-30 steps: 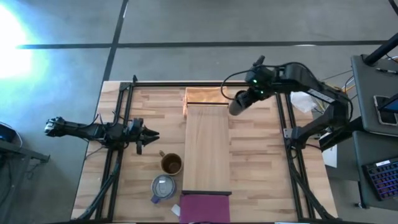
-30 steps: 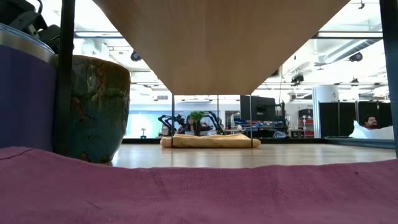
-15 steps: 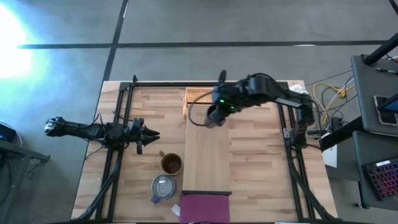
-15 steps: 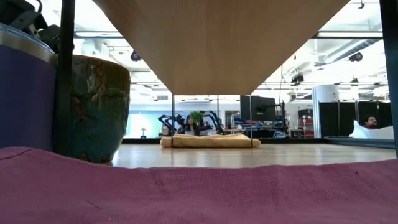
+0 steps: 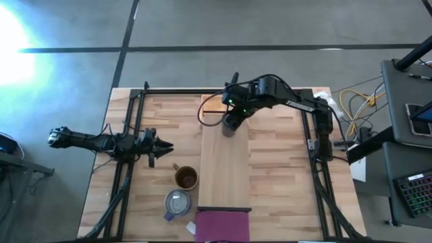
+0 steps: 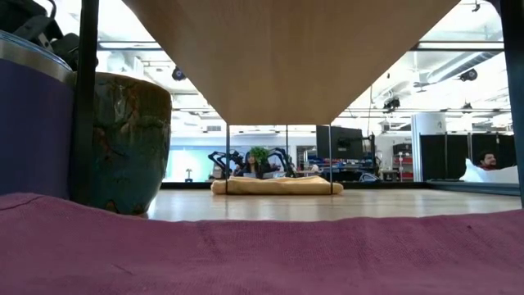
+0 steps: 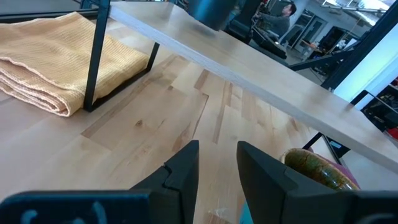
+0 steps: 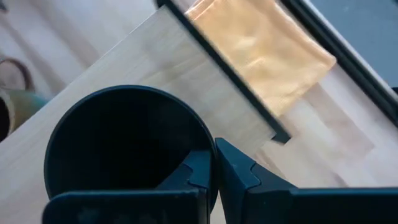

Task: Stack small to large cups/mugs on shelf
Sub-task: Put the black cup on the shelf, then put the green mug on the shelf

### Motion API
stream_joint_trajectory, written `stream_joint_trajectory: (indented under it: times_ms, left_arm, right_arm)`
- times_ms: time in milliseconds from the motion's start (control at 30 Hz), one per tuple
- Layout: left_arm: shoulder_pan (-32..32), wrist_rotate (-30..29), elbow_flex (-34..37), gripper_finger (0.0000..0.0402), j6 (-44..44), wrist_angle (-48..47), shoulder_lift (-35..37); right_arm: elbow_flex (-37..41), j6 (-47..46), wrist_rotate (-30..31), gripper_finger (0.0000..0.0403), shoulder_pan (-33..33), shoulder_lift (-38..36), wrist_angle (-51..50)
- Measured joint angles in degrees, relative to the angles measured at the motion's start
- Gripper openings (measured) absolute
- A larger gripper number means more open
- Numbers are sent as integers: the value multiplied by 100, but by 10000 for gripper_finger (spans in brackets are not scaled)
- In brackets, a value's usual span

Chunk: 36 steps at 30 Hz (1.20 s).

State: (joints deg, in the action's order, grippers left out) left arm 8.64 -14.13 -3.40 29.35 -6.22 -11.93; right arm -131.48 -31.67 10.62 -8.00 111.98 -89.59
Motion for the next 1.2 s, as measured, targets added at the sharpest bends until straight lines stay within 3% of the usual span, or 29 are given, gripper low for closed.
stream_joint_trajectory:
  times_ms: [500,867,1067,1200]
  left_arm:
    - [-1,-2,2,95,1,4,2]
    - [0,-9,17,95,-3,127,5]
    - [-2,-289,24,95,-1664,547,11]
    - [0,-282,24,95,-2083,607,14]
  right_arm:
    - [-19,127,147,14,-67,199,196]
    - [-39,101,133,102,-87,60,188]
    - [-39,59,118,139,-76,21,235]
    - [-39,15,97,153,-71,-146,288]
